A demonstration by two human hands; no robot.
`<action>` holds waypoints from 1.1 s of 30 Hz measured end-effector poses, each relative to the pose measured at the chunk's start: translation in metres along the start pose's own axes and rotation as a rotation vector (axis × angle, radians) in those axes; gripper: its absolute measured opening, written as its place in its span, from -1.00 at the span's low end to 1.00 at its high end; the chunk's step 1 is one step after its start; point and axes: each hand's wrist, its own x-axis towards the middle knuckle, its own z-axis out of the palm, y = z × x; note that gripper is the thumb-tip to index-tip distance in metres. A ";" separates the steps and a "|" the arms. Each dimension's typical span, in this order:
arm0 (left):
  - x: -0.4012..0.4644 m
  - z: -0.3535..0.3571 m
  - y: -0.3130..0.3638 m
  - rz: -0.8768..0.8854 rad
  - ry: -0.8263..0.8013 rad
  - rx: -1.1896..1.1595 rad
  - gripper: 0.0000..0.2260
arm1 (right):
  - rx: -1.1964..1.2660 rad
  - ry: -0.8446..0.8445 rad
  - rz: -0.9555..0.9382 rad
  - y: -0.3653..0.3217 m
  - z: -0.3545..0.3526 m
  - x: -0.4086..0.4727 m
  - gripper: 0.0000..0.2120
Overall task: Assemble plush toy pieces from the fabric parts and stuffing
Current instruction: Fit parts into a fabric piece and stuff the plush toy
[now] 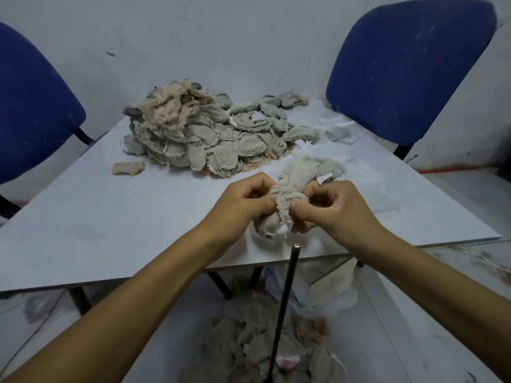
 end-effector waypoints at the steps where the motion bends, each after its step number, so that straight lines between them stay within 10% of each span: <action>1: 0.000 0.001 -0.001 0.007 0.028 -0.018 -0.98 | -0.020 0.037 -0.009 0.001 0.002 0.000 -0.80; 17: -0.004 0.012 0.003 0.057 0.074 0.263 -0.87 | -0.044 0.409 0.102 0.024 0.023 0.020 -0.67; 25: -0.001 -0.007 0.002 -0.131 0.269 -0.125 -0.87 | 0.301 -0.079 0.220 0.012 0.029 0.011 -0.79; 33: 0.000 0.005 -0.017 -0.252 0.485 -0.025 -0.75 | -0.151 0.140 0.076 0.022 0.040 0.005 -0.69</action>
